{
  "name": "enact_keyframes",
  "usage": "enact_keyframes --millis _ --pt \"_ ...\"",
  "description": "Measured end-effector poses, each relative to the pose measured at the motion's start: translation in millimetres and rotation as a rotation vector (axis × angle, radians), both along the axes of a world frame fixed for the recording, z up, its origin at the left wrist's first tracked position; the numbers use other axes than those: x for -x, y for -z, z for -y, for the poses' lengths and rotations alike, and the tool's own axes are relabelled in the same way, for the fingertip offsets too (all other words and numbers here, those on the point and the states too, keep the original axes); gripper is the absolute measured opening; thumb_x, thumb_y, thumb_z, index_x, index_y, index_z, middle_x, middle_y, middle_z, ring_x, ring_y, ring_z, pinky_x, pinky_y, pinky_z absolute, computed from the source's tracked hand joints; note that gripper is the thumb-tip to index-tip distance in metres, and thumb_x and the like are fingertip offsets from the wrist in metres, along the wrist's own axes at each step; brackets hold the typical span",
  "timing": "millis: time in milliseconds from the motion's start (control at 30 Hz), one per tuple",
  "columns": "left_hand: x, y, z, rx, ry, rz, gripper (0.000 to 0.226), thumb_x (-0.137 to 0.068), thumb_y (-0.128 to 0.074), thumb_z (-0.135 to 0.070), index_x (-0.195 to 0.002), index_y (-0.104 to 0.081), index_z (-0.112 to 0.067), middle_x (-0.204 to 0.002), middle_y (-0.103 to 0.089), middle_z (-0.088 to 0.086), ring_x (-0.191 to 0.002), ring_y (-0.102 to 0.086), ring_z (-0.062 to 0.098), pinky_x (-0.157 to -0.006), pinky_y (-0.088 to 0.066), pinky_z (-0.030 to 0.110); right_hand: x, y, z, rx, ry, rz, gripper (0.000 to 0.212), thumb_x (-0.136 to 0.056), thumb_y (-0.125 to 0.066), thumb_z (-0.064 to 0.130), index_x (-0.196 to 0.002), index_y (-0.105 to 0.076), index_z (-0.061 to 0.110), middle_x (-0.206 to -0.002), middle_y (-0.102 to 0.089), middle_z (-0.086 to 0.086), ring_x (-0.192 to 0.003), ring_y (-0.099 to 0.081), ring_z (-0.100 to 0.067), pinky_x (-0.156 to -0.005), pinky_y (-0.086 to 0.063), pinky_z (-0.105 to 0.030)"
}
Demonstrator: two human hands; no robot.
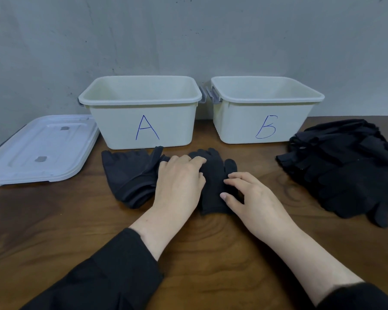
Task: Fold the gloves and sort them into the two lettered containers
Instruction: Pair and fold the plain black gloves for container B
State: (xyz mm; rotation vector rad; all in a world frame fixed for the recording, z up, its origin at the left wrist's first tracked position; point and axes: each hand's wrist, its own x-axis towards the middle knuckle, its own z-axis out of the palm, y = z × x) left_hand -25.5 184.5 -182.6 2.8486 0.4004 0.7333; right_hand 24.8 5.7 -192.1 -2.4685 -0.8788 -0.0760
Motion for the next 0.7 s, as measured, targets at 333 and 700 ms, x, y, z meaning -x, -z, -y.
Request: enact_keyframes --millis 333,700 --pt "24.1 -6.5 -43.8 -0.163 -0.062 -0.145 0.023 -0.096 -0.055 -0.040 -0.113 -0.070 -0.033 -0.110 -0.058 -0.004 -0.104 -0.051 0.021 -0.088 -0.037 0.038 16.8 -1.7 -33.6 -0.003 -0.116 0.002 0.043 -0.103 -0.050 0.042 -0.143 -0.054 0.027 -0.152 -0.041 0.016 -0.135 -0.045 -0.007 -0.110 -0.039 -0.025" --pt "26.0 -5.4 -34.1 -0.166 0.100 -0.124 0.030 -0.098 -0.048 -0.045 -0.096 -0.076 -0.034 -0.108 -0.063 -0.014 -0.107 -0.052 0.013 -0.094 -0.032 0.040 14.7 -0.2 -27.1 -0.075 -0.108 -0.016 0.036 -0.103 -0.050 0.041 -0.132 -0.064 0.026 -0.142 -0.051 0.015 -0.129 -0.047 -0.003 -0.111 -0.041 -0.032"
